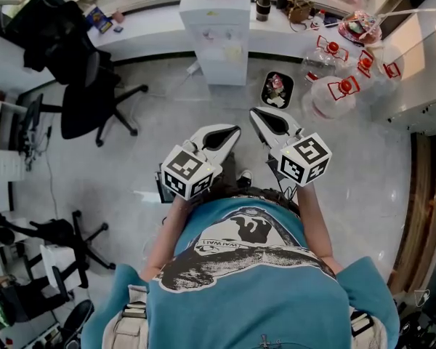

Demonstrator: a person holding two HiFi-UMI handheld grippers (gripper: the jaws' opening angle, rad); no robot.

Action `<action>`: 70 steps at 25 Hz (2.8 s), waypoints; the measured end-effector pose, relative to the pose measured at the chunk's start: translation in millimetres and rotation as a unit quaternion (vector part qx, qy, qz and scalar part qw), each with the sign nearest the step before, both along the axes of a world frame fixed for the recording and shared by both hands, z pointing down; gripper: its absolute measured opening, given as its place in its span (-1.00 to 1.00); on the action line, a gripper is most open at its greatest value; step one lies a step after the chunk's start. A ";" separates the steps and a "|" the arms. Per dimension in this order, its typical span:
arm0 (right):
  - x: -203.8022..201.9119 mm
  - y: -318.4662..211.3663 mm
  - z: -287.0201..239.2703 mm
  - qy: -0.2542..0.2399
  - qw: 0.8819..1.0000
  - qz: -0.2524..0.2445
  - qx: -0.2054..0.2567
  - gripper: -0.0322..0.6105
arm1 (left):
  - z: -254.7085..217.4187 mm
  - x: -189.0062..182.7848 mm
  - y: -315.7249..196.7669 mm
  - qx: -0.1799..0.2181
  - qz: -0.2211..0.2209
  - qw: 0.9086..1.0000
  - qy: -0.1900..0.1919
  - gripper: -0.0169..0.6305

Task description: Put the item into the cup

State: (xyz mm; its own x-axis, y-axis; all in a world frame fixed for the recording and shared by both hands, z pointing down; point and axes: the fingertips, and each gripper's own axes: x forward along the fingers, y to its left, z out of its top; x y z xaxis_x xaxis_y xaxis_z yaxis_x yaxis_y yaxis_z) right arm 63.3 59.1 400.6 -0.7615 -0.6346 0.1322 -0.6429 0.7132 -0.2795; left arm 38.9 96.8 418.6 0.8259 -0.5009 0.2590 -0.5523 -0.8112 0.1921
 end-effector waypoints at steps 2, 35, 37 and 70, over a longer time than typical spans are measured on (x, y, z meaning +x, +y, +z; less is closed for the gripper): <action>3.3 1.5 1.3 0.000 1.000 0.002 -0.002 -0.90 | 0.8 3.3 1.5 -0.001 0.001 1.000 -0.001 -0.91; -27.5 -71.5 40.6 -0.029 0.995 0.084 -0.042 -0.89 | -13.6 -106.2 -72.7 0.045 -0.056 0.997 -0.013 -0.91; -41.6 -81.6 41.4 -0.019 0.995 0.086 -0.043 -0.89 | -14.8 -118.9 -85.5 0.042 -0.052 0.998 -0.011 -0.91; -98.3 -101.4 35.2 0.062 0.997 0.030 -0.046 -0.90 | 0.9 -143.2 -111.4 -0.005 -0.036 0.999 -0.013 -0.91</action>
State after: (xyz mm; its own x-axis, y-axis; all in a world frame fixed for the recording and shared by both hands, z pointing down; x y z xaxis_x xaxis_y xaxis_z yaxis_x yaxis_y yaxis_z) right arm -34.9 -42.4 435.8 -0.6963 -0.6596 0.2832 -0.7177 0.6471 -0.2573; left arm -104.3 -14.6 419.5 0.7804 -0.5565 0.2853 -0.6146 -0.7667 0.1856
